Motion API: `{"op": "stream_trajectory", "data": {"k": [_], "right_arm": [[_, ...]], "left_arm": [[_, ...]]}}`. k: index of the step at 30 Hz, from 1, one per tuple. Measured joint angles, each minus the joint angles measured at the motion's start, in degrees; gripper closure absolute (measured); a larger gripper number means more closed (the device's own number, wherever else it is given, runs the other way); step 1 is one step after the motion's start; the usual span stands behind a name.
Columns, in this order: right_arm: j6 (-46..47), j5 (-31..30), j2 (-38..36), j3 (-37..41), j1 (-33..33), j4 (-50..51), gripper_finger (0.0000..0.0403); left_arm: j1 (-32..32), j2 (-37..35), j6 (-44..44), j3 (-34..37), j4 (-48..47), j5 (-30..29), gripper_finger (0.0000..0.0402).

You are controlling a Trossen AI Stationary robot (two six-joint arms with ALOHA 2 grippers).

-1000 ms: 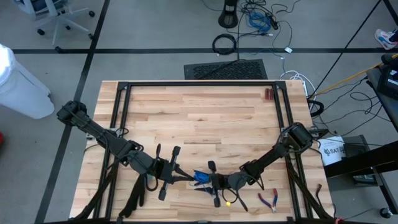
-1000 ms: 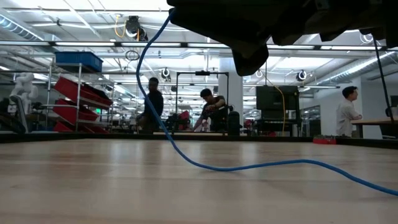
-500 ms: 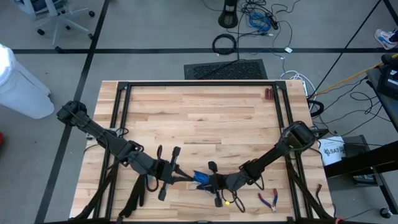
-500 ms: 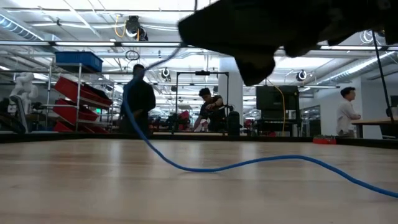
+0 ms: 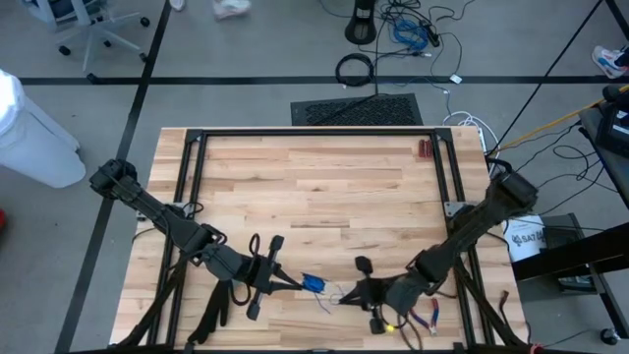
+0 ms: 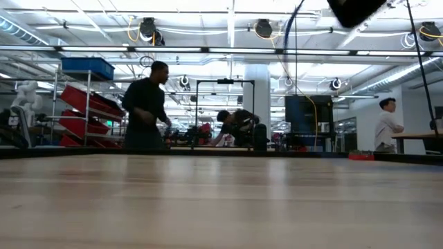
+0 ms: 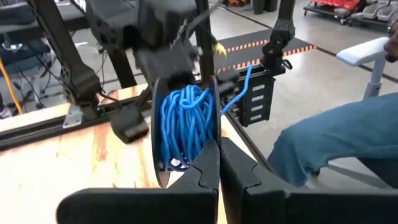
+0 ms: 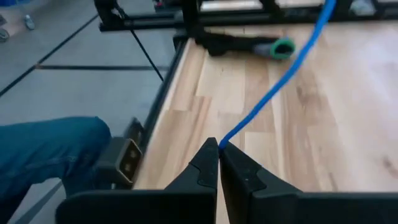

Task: Coil cords
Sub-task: Coil the blue wire onto the black spool

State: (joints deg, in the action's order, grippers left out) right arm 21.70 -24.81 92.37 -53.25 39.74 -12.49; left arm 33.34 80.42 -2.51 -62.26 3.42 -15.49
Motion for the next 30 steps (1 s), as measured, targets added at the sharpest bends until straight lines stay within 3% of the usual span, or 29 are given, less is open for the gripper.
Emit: {"op": "stream_trajectory", "data": {"k": [6,13,16,22,30], "right_arm": [[-4.09,-2.19,-5.17,-2.21,0.07,6.81,0.0403],[-8.58,-5.45,-4.08,-17.79,-0.40,33.21,0.0403],[-10.12,-5.84,-3.71,-23.34,-0.37,40.04,0.0403],[-12.88,-5.34,-3.73,-29.69,0.34,45.73,0.0403],[-11.87,-4.79,-3.73,-30.80,2.53,48.09,0.0403]], "left_arm": [[0.02,0.00,1.67,0.00,-0.03,-0.60,0.0402],[-0.10,0.00,2.78,0.00,-0.26,-2.13,0.0402],[-0.13,0.00,3.86,0.00,-1.13,-3.56,0.0402],[-1.05,0.02,5.17,0.00,-2.69,-5.31,0.0402],[-1.07,0.07,3.48,0.00,-1.86,-8.79,0.0402]]}}
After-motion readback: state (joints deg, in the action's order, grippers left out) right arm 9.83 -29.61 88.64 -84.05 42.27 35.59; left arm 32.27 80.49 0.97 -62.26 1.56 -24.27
